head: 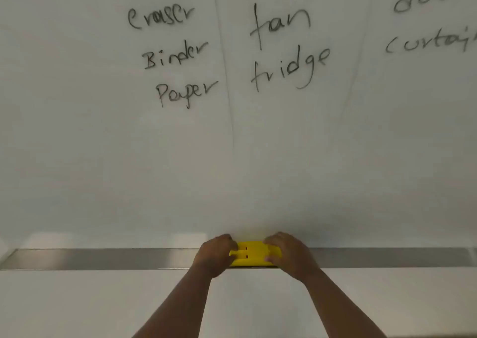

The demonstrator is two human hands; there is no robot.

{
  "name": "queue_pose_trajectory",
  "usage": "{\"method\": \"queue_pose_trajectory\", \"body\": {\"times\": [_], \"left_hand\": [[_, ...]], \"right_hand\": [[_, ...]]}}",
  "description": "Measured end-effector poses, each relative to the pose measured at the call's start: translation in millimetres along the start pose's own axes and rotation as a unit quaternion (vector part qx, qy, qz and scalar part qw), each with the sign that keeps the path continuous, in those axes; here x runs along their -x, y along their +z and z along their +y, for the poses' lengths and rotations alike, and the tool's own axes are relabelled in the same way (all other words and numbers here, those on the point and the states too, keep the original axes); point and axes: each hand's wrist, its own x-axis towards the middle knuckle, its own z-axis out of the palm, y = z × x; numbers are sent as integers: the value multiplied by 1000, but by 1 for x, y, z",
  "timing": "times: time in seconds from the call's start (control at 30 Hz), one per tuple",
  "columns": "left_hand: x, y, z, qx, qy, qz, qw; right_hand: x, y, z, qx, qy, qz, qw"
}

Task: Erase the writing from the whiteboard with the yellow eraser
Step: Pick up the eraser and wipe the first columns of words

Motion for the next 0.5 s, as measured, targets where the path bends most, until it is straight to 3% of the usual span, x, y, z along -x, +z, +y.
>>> {"method": "queue_pose_trajectory", "body": {"times": [0.17, 0.3, 0.5], "left_hand": [[0, 21, 0, 1, -15, -22, 1000], [-2, 27, -2, 3, -20, 2, 1000], [2, 23, -6, -15, -4, 21, 1000]], "right_hand": [[2, 12, 3, 1, 54, -56, 997], [1, 17, 4, -57, 78, -23, 995], [4, 16, 5, -84, 27, 14, 996]]}}
